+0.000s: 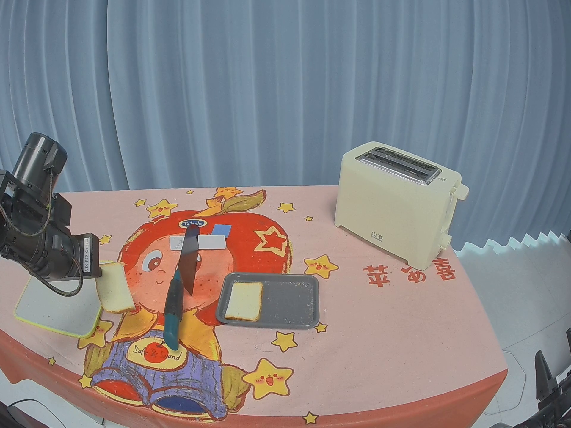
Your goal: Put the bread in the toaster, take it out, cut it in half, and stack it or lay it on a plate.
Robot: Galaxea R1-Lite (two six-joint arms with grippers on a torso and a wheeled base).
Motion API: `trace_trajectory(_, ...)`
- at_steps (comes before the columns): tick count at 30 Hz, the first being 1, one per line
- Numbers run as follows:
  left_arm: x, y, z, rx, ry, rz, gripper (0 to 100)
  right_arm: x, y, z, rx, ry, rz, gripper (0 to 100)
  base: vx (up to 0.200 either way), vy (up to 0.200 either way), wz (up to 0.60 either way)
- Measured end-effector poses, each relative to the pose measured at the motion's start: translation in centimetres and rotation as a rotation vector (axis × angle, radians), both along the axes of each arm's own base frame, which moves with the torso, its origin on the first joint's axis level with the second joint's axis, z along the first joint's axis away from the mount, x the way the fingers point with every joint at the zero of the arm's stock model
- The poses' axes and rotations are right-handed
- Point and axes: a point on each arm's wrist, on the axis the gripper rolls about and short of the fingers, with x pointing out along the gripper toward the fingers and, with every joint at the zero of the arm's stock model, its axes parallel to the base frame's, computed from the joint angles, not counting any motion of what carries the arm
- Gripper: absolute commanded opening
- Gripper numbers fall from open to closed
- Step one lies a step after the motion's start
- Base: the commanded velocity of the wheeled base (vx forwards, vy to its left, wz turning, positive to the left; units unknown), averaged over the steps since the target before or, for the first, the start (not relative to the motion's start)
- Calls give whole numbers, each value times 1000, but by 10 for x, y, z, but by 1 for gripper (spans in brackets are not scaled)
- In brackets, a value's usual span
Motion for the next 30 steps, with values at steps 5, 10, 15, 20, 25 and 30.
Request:
trace_trajectory(5, 0, 0, 0, 1, 0, -3, 0, 0, 0, 0, 0, 0, 0, 100, 0, 0, 0)
trace_trajectory(10, 0, 0, 1, 2, -1, -6, 0, 0, 0, 0, 0, 0, 0, 100, 0, 0, 0)
trace_trajectory(15, -1, 0, 1, 8, -1, -15, 0, 0, 0, 0, 0, 0, 0, 100, 0, 0, 0)
trace_trajectory(20, 0, 0, 2, 9, -8, -17, 0, 0, 0, 0, 0, 0, 0, 100, 0, 0, 0)
trace_trajectory(25, -2, 0, 4, 6, -15, -18, 0, 0, 0, 0, 0, 0, 0, 100, 0, 0, 0)
trace_trajectory(30, -3, -6, 3, 2, -12, -41, 0, 0, 0, 0, 0, 0, 0, 100, 0, 0, 0)
